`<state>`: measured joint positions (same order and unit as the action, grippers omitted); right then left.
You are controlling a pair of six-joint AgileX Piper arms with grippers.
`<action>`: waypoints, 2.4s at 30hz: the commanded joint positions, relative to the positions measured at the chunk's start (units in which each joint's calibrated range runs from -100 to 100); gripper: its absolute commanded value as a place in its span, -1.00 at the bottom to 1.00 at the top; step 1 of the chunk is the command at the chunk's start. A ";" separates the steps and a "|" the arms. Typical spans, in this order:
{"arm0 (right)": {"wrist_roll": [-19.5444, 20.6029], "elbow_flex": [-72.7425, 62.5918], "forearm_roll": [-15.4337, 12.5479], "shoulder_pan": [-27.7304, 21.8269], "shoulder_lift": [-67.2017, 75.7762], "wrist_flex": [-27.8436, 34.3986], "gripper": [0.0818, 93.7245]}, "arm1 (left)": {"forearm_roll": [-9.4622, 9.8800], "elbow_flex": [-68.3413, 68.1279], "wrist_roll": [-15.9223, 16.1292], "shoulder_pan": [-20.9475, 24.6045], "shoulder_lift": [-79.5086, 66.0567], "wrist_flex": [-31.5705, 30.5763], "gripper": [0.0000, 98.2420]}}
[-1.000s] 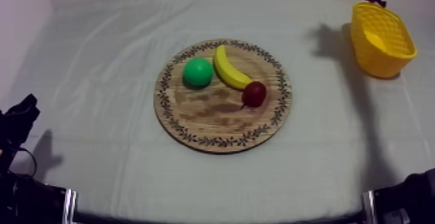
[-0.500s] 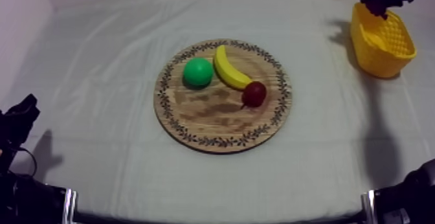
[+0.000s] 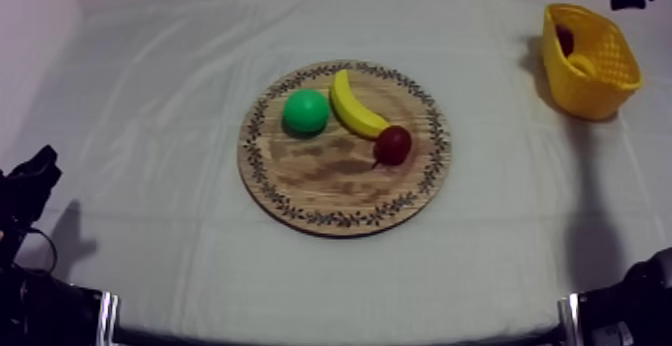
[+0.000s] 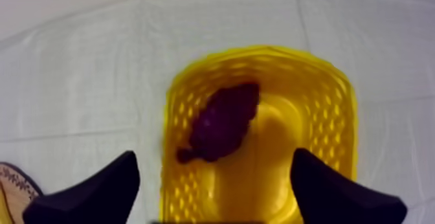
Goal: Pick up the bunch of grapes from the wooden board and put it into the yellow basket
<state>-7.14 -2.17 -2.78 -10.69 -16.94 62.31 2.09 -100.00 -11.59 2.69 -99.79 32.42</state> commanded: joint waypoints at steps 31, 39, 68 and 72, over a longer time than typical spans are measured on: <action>-3.35 47.37 -4.13 7.37 61.21 -8.35 -0.39 | -0.01 0.00 -0.01 0.03 0.05 -0.01 -1.00; -4.36 61.37 -4.80 7.24 74.64 -14.75 -0.80 | -0.01 0.00 -0.01 0.03 0.05 -0.01 -1.00; 2.80 101.80 0.73 8.33 111.11 -25.76 -0.99 | -0.01 0.00 0.01 0.03 0.05 -0.01 -1.00; -1.80 101.90 1.07 8.17 112.25 -25.58 -0.99 | -0.01 0.00 0.02 0.03 0.05 -0.01 -1.00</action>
<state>-3.70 99.70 -1.81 -2.40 95.30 36.67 2.09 -100.00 -11.59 2.69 -99.79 32.42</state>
